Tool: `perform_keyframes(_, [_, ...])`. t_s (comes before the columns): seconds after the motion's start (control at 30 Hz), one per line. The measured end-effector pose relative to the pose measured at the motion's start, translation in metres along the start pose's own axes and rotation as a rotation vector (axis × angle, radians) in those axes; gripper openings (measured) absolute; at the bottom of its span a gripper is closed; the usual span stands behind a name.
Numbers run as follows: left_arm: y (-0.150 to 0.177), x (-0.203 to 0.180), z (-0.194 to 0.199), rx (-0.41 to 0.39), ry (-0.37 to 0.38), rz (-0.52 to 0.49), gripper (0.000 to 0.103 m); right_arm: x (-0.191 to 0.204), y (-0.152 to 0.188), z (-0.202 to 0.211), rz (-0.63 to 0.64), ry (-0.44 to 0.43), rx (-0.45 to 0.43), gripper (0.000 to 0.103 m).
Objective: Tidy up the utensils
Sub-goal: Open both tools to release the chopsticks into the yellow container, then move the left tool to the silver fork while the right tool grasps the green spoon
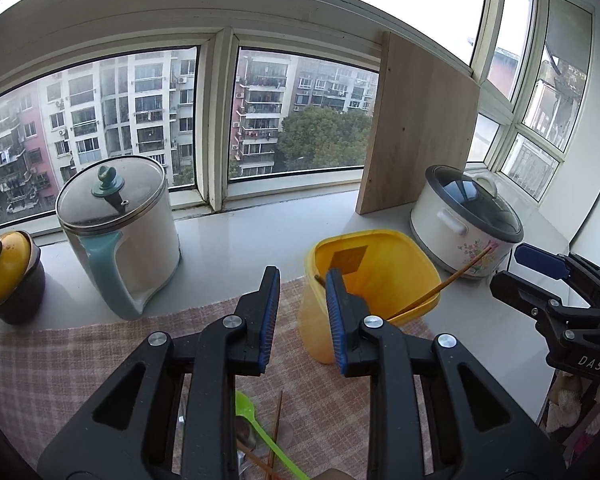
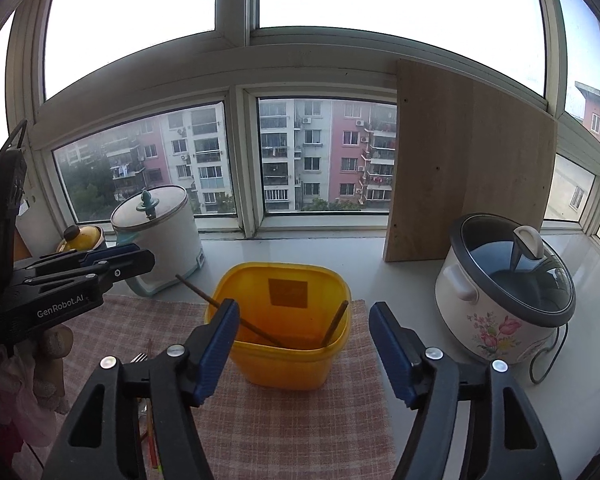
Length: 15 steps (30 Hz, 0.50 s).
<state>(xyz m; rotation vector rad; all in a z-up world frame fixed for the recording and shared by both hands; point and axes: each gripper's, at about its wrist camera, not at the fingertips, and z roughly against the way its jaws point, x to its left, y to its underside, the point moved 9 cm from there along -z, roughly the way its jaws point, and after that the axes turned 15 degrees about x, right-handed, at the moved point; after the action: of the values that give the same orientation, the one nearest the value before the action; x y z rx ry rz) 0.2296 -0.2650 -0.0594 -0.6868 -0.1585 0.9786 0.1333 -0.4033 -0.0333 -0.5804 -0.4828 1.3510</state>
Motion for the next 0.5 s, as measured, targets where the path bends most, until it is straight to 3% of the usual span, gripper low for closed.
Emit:
perform_keyframes(0.27, [0.057,0.062,0.003,0.107,-0.040,0.056,0.023,0.032,0.036,-0.005,0.060,-0.060,0.042,0.101])
perform_keyframes(0.4, [0.090,0.089,-0.004,0.180,-0.052,0.089,0.023,0.047,0.050,-0.018,0.068,-0.117,0.089,0.103])
perform_keyframes(0.5, [0.114,0.105,-0.012,0.229,-0.054,0.120,0.023,0.060,0.062,-0.032,0.081,-0.159,0.139,0.098])
